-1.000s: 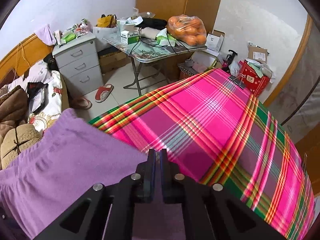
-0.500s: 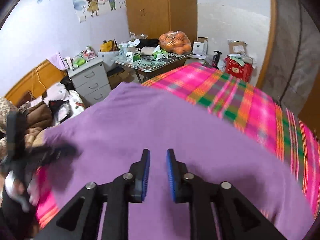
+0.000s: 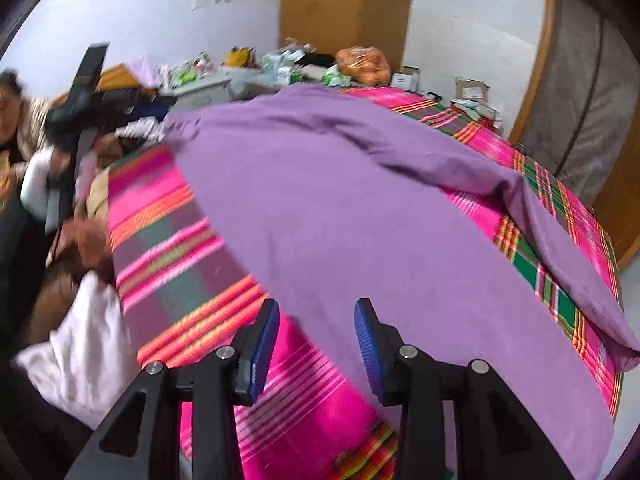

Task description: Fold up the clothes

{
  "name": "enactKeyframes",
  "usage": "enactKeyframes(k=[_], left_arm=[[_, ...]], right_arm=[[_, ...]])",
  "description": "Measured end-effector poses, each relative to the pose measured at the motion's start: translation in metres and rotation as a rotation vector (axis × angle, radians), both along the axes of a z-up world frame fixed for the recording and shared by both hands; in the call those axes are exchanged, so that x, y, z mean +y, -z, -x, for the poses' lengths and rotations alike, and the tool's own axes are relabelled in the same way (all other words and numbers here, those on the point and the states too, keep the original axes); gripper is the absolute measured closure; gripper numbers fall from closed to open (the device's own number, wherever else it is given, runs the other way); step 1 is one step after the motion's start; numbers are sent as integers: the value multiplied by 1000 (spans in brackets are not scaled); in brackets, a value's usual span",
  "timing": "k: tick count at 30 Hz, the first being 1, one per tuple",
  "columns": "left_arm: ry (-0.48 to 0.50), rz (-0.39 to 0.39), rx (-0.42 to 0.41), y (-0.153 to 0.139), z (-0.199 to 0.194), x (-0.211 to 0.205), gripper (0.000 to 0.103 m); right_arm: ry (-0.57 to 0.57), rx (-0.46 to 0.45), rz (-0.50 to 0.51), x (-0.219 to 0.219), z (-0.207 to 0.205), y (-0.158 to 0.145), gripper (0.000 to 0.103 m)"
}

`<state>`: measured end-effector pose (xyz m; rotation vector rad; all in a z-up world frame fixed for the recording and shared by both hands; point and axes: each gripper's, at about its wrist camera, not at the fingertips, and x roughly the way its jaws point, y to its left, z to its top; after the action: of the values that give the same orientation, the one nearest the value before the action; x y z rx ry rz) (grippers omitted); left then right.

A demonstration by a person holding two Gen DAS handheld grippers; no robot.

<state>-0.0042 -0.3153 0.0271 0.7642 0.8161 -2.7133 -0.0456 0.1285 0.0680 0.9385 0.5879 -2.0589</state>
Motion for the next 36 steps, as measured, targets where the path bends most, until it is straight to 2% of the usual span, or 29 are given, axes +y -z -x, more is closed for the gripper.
enactKeyframes(k=[4,10,14,19,24,28,30,31,32,33,36], left_arm=[[-6,-26,-31,10,2,-12,65],[5,-80,-62,27,14,-24,65],[-13,-84,-63,26,12,-28,65],[-56,-70,-47,19,-2,-37,63],[-72,-133,-103,39,8,-48,63],[-75,-168,-96,42,15,-54,63],[-78,-163,-83,40,17,-54,65],[-80,-158,-76,38,18,-53,66],[-82,-153,-70,36,18,-52,84],[-84,-149,-63,35,19,-52,93],[-79,-147,-33,29,12,-51,93]], right_arm=[[-44,24,-45,-5,-10,9,62],[-48,53,-68,-10,0,10,62],[-47,45,-66,-12,6,8,68],[-46,48,-55,-11,6,8,68],[-39,35,-42,-10,10,8,68],[-43,45,-46,-11,9,8,68],[-44,50,-54,-13,8,8,84],[-42,61,-66,-14,6,9,99],[-41,76,-77,-16,4,9,100],[-41,92,-87,-17,2,10,100],[-31,78,-74,-15,2,7,100]])
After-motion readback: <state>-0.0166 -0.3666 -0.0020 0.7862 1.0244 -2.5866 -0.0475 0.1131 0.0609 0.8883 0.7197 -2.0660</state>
